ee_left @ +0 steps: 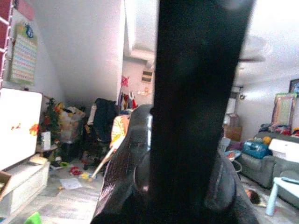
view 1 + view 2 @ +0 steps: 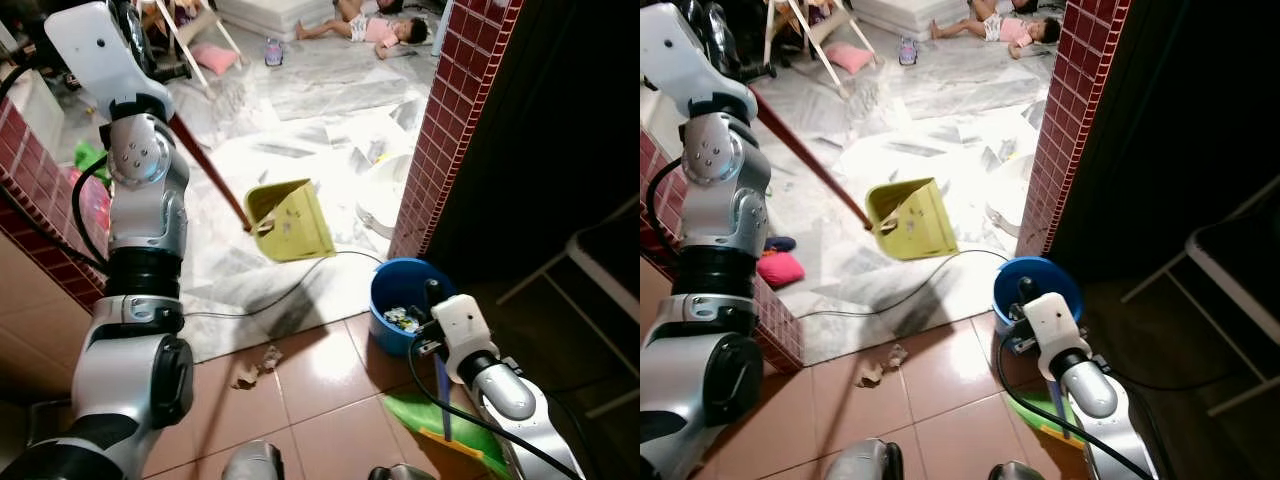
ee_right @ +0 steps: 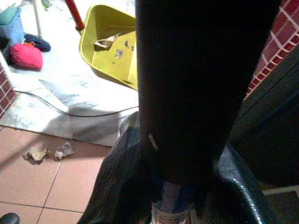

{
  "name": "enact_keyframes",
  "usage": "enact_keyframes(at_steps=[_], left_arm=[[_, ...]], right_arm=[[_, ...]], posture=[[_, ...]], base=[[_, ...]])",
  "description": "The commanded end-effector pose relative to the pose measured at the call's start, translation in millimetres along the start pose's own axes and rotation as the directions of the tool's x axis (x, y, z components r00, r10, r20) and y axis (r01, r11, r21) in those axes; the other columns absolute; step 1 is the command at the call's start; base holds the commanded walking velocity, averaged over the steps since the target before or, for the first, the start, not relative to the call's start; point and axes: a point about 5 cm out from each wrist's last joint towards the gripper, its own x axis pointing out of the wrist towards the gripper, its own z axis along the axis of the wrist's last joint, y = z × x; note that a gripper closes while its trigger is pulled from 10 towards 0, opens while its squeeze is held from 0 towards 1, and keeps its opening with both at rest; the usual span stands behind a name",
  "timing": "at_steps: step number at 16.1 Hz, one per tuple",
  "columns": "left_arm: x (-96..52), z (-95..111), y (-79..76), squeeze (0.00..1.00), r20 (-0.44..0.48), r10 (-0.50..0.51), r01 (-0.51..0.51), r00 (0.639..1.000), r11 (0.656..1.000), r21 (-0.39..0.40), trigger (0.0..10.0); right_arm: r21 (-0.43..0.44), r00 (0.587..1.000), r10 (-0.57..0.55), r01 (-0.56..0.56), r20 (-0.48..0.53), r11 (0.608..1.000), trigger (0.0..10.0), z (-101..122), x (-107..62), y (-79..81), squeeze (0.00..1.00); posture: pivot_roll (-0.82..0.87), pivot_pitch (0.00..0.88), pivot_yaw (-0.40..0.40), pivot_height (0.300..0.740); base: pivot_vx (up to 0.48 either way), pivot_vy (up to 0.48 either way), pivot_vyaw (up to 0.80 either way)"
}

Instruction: Sweep floor

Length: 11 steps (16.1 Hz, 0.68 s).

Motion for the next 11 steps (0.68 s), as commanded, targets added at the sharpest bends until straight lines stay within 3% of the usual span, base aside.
enact_keyframes(at_steps=[1,5,11], left_arm=[[5.7,21,-12.4,0.0,0.094,-0.041,0.045,0.995,0.998,-0.049,10.0],[-5.4,10,-39.6,0.0,0.078,-0.136,0.144,0.988,0.984,-0.103,10.0],[-10.3,7,-67.0,0.0,0.076,-0.219,0.229,0.973,0.961,-0.157,10.0]], right_arm=[[0.016,0.998,-0.033,0.034,-0.043,0.999,10.0,-6,-2.1,-5.5,0.0],[0.058,0.987,-0.156,0.155,0.023,0.986,10.0,16,7.0,-23.6,0.0],[0.088,0.985,-0.172,0.171,0.008,0.981,10.0,14,-4.2,-10.6,0.0]], posture=[[-0.11,0.0,0.094,0.74],[-0.14,0.02,0.123,0.74],[-0.19,0.048,0.159,0.74]], base=[[0.0,0.0,0.0],[0.0,0.0,0.0],[0.0,0.0,0.0]])
